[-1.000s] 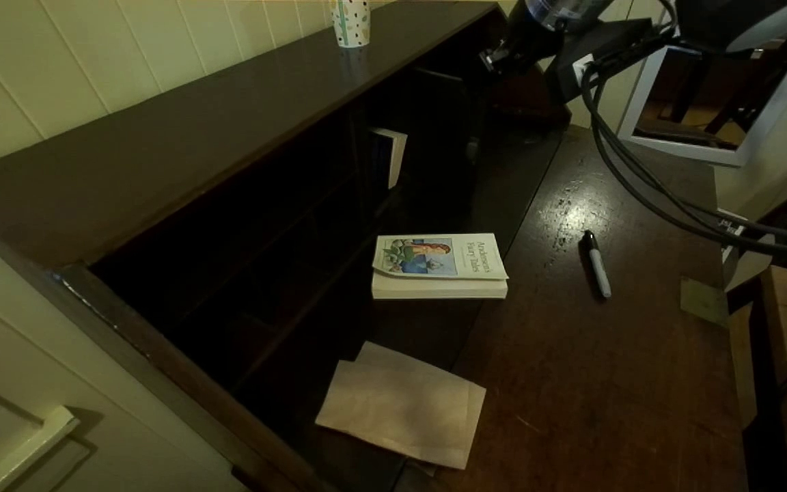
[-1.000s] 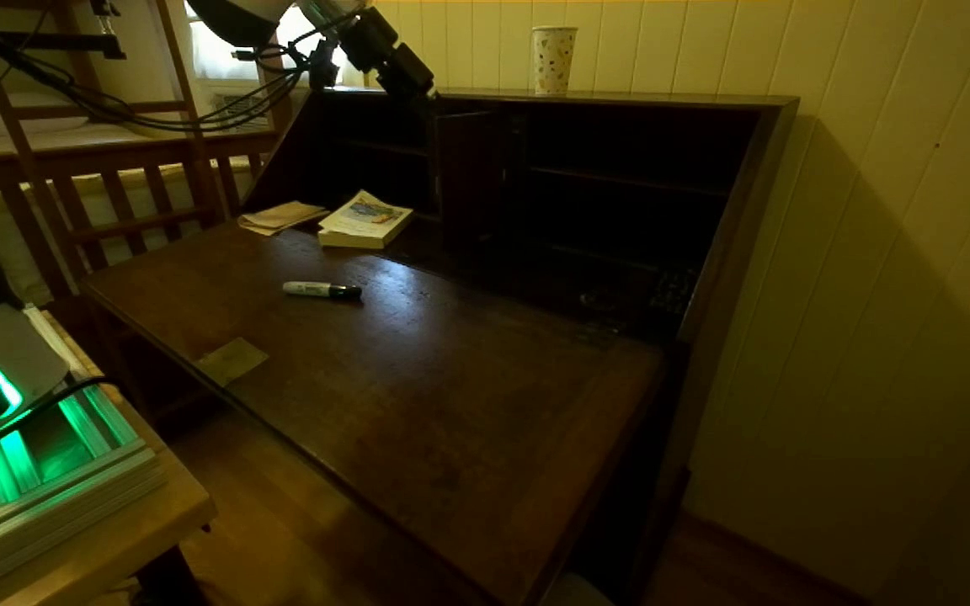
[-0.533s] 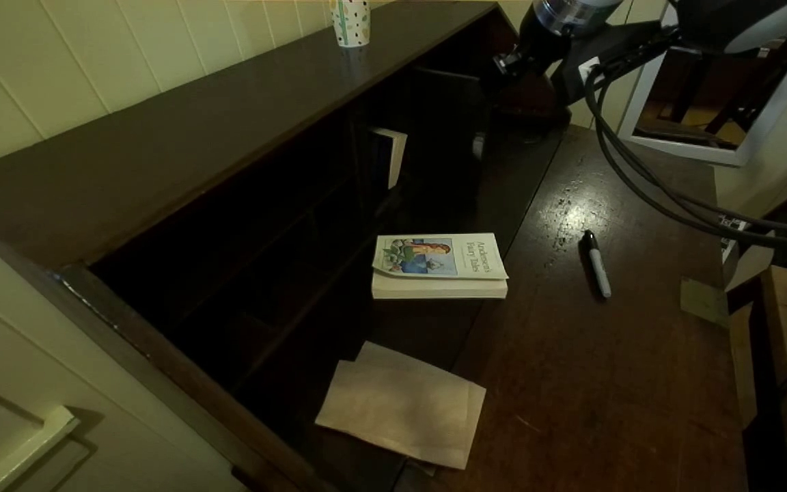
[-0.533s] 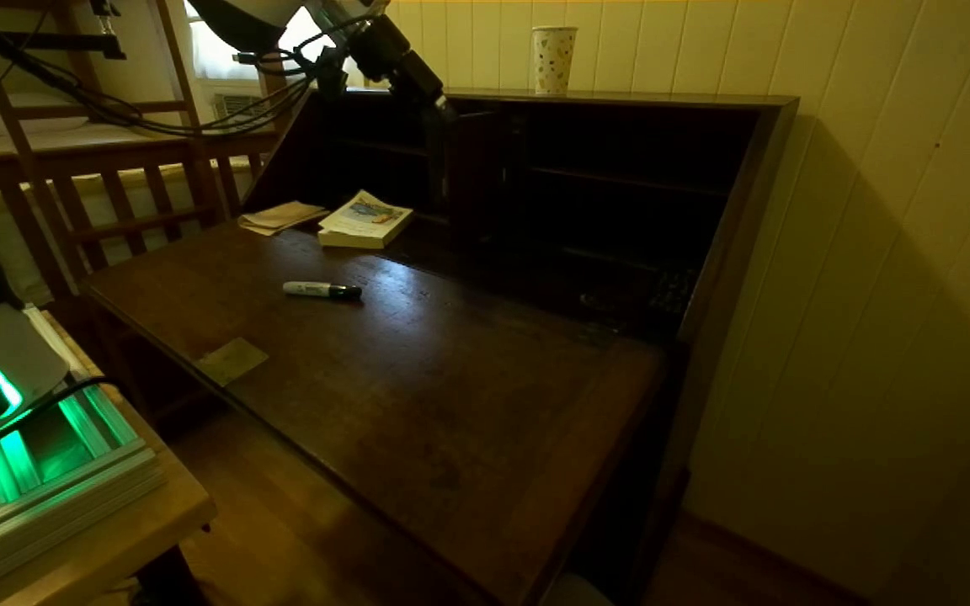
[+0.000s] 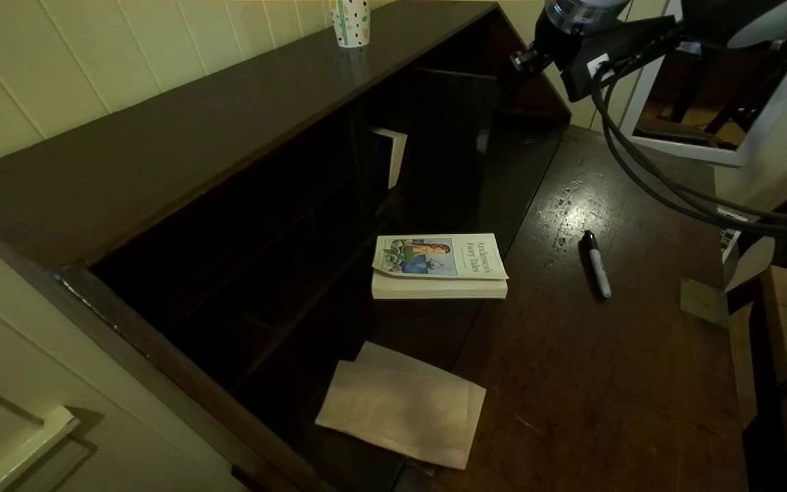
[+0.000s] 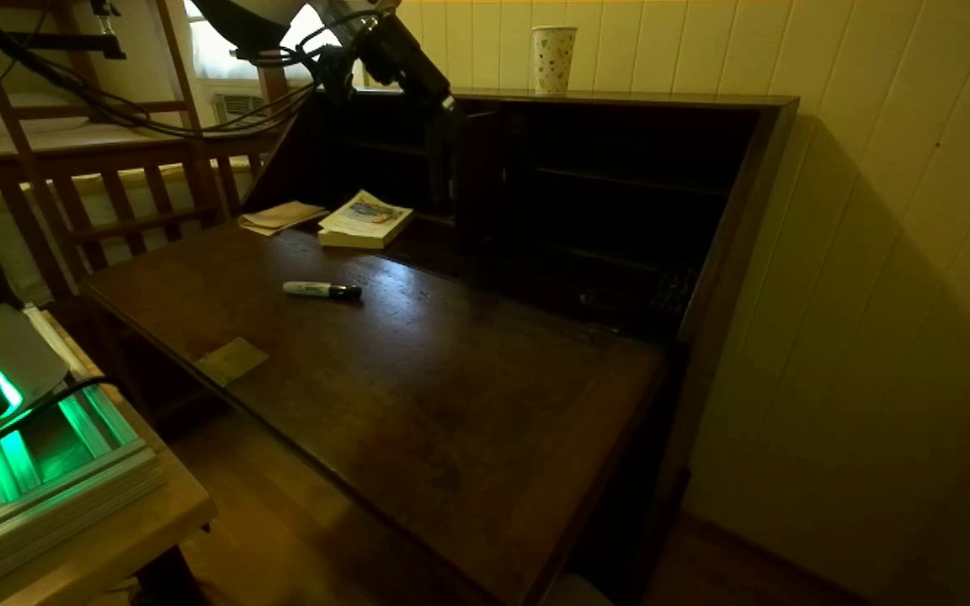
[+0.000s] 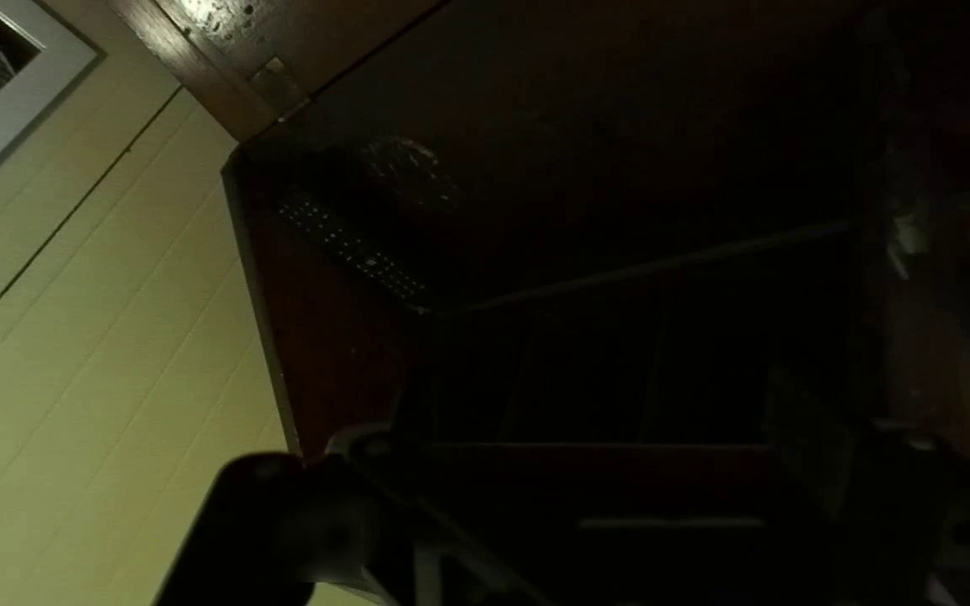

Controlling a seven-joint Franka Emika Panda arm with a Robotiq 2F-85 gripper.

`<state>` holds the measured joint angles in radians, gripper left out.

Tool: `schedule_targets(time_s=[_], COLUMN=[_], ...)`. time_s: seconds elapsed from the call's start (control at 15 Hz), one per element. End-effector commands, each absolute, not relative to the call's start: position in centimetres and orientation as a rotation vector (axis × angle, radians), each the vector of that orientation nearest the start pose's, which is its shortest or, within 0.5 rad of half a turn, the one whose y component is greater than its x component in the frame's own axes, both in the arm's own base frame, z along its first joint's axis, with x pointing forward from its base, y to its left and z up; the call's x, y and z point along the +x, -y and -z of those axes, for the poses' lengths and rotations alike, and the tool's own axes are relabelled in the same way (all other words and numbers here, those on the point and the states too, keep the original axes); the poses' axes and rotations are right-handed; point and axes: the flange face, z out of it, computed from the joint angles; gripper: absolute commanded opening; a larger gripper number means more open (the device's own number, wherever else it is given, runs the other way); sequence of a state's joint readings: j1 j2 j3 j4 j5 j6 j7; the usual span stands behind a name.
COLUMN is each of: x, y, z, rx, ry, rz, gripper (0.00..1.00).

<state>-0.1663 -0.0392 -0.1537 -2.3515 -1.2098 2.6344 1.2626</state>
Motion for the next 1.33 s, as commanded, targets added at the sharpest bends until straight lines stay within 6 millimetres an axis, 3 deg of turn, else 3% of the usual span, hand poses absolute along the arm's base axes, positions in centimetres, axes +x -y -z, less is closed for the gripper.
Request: schedule_targets(time_s=[0.0,0.2,0.53,0.73,1.27], x=[49.0,49.0,49.7,50.2,51.2], y=[15.5,14.6,10.0,8.2,9.1], z=[-37.6,-38.3,-41.3,-42.3,-41.0], rx=[2.375,2.398,2.458,2.470,2.446], ry=[0.742,0.732,0.665,0.628,0.523], rz=[-0.784,-0.787,-0.857,-0.889,-0.936], gripper=[1.00,1.00,1.00,1.00,1.00])
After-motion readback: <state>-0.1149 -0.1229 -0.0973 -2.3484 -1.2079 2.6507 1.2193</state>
